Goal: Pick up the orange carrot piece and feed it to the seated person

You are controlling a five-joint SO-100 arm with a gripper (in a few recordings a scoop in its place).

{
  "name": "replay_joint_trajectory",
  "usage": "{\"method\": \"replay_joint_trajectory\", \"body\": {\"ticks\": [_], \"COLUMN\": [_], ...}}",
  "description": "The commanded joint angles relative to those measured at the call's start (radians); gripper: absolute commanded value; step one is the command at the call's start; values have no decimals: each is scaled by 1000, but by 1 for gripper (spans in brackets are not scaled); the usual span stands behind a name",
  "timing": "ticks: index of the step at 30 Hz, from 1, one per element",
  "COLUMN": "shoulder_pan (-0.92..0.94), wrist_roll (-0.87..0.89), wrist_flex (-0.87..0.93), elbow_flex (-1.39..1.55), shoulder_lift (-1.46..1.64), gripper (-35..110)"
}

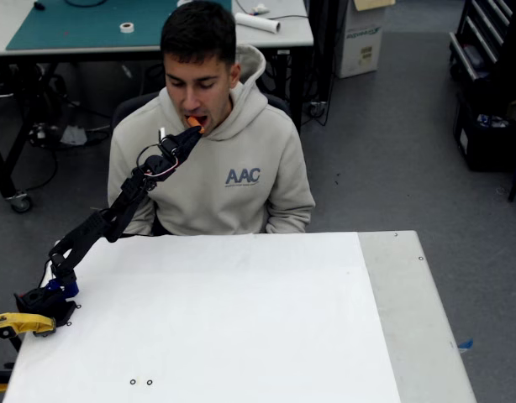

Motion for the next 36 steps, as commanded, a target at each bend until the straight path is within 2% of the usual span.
{"method": "replay_joint_trajectory", "body": {"ticks": [1,36], "shoulder_pan": [8,8], "wrist_roll": [-6,-6], "wrist_flex": [-25,-32], "elbow_flex": [-67,-61], "shoulder_lift": [46,44], "gripper": [-3,-1]}}
